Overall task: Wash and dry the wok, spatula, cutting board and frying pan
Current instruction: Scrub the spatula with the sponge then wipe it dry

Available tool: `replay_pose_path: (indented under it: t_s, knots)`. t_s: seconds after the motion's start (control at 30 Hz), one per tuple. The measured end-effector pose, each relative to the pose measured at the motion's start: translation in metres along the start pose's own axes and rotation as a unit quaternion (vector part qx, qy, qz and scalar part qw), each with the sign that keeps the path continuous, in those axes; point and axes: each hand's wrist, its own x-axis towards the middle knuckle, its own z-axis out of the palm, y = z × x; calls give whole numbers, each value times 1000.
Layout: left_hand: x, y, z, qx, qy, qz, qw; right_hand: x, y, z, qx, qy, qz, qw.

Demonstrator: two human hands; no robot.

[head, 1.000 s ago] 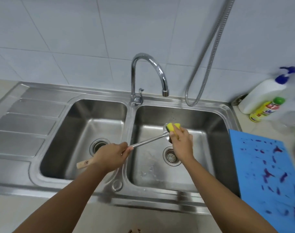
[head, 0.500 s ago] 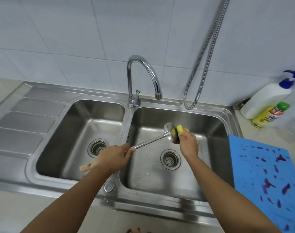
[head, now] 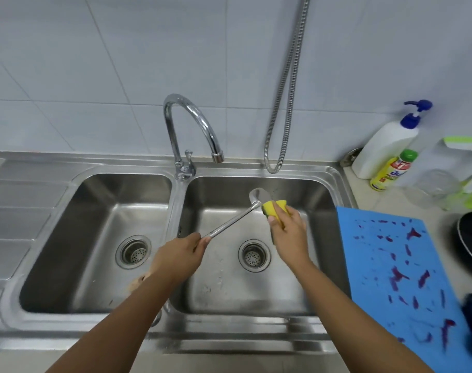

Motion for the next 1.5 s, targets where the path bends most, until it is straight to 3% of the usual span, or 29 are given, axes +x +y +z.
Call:
replay_pose_path:
  t_s: [0.17,0.27,0.43,0.63,0.8,1.13,1.23,1.37,1.5]
  knots:
    - [23,26,7,-27,-8,5,1000,51,35,-72,-99,111,31,988]
    - [33,37,14,-24,-23,6,999,85,59,-106,-175,131,75,973]
    - [38,43,19,-4,-26,11,1000,133,98,-133,-253,103,124,954]
    - [41,32,25,-29,-35,-19,999,151,123,-127,-229,75,164,956]
    - [40,22,26,-38,-38,-19,998,157,130,-125,-257,30,130,957]
    - [32,6,23,-49,-23,-33,998,155,126,-115,-343,-21,176,922]
    - [31,1,23,-46,-4,-35,998,140,111,-106,-355,-2,168,920]
    - [22,-7,23,-54,5,-47,997,111,77,-76,-315,13,119,942]
    - [11,-26,23,-45,10,-75,996,73,36,-23,-301,-19,36,953]
